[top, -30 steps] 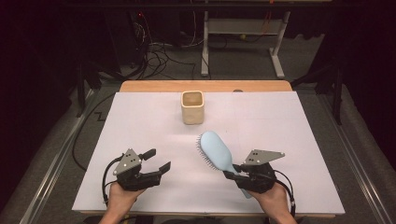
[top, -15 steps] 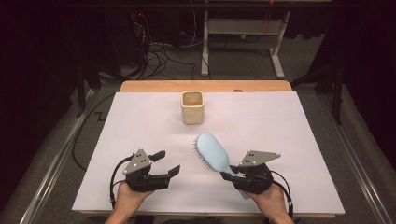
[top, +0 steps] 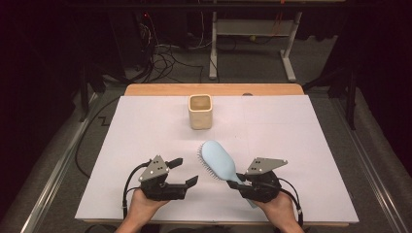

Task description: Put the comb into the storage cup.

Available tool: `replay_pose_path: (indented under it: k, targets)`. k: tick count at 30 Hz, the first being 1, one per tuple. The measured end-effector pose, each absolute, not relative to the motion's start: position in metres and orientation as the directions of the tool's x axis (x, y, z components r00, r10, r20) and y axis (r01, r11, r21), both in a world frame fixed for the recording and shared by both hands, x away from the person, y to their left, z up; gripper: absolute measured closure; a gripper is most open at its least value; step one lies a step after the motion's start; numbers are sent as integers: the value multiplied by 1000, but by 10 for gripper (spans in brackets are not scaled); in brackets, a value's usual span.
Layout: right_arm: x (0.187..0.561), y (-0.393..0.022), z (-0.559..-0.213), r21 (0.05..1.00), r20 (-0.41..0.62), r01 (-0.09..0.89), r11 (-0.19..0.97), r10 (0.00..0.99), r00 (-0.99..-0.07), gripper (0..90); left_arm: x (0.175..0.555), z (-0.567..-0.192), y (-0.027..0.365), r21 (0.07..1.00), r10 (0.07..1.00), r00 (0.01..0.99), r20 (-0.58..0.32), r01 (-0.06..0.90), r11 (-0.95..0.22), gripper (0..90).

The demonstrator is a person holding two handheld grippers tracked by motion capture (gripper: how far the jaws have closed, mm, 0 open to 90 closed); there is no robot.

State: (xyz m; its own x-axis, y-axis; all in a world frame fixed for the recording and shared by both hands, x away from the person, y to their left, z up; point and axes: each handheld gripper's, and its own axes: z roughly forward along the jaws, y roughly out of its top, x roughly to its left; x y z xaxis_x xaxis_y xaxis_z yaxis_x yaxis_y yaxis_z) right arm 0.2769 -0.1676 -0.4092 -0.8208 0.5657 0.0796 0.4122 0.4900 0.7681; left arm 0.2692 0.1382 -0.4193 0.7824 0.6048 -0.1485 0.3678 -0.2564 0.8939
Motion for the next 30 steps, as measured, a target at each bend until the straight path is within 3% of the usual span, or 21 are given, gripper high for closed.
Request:
replay_pose_path:
  k: [30]
  targets:
    - [276,-163,-409,775,45,388,498,570,-821,703,277,-409,96,888,502,841,-202,373,-267,175]
